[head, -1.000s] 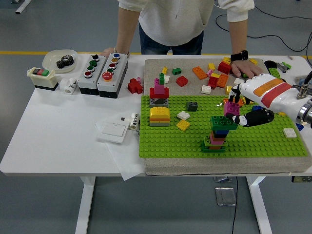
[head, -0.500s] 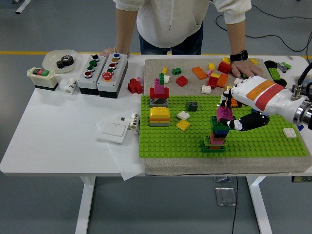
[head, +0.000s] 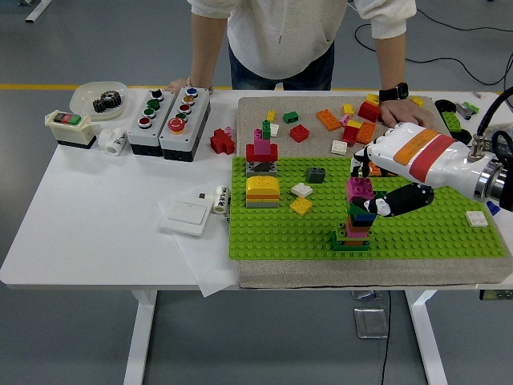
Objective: Pick up the brick,pile it on top of brick,press brick,pick up the brick,pile it on top of brick,press brick
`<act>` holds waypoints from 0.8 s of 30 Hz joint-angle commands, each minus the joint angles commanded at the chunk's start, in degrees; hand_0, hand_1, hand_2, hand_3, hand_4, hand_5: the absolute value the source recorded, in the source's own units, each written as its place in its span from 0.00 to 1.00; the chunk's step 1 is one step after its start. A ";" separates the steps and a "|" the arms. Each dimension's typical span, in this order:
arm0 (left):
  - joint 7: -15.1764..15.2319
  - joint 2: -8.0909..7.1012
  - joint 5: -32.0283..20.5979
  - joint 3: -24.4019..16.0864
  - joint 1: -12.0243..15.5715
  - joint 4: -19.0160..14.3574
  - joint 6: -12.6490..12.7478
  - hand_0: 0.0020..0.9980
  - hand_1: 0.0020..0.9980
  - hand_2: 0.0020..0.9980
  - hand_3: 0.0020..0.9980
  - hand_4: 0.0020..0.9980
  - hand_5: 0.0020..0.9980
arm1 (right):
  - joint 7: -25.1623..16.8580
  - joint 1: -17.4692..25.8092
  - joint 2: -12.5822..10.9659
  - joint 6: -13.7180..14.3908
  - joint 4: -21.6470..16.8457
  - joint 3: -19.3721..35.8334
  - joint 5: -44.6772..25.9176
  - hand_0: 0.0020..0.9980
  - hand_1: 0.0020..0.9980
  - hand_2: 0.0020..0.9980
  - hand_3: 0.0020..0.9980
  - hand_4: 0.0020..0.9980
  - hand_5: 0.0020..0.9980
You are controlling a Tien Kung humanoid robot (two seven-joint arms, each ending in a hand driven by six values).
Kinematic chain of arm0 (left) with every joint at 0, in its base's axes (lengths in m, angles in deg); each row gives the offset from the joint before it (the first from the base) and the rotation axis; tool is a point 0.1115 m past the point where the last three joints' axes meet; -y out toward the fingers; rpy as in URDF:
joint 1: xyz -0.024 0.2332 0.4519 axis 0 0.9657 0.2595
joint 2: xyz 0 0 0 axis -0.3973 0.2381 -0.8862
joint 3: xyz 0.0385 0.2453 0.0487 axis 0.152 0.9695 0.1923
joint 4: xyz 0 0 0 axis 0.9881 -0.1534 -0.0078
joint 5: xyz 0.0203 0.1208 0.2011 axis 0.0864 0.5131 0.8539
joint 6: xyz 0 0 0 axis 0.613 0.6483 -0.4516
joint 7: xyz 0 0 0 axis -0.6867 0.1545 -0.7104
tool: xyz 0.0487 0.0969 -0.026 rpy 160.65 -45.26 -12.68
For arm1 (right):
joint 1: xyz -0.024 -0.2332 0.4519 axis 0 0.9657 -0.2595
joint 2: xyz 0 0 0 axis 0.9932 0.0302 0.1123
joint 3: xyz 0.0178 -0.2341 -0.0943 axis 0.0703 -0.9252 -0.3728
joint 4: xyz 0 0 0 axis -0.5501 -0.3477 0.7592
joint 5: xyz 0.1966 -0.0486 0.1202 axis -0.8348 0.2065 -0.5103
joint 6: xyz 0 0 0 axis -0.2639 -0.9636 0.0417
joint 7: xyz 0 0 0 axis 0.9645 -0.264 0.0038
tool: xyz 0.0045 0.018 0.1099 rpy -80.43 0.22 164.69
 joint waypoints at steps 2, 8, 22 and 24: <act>-0.01 0.01 0.00 0.01 -0.04 -0.01 0.00 0.43 0.53 0.55 0.63 0.67 0.79 | -0.32 -0.55 0.33 0.07 0.00 -0.60 0.00 0.20 0.38 0.51 0.52 0.68 0.49; 0.02 -0.02 -0.06 0.17 -0.15 -0.03 -0.06 0.43 0.53 0.55 0.63 0.67 0.79 | -0.58 -1.57 1.33 -0.24 0.00 -2.08 0.36 0.20 0.38 0.51 0.52 0.68 0.49; 0.01 0.03 -0.04 0.19 -0.22 -0.06 -0.01 0.43 0.53 0.55 0.63 0.67 0.79 | -0.04 -1.91 2.35 -0.75 0.00 -2.03 0.58 0.20 0.39 0.51 0.52 0.68 0.48; 0.00 0.03 0.01 0.16 -0.20 -0.06 -0.02 0.43 0.53 0.55 0.63 0.67 0.79 | -0.02 -1.75 2.34 -0.77 0.00 -1.79 0.60 0.20 0.39 0.51 0.52 0.68 0.48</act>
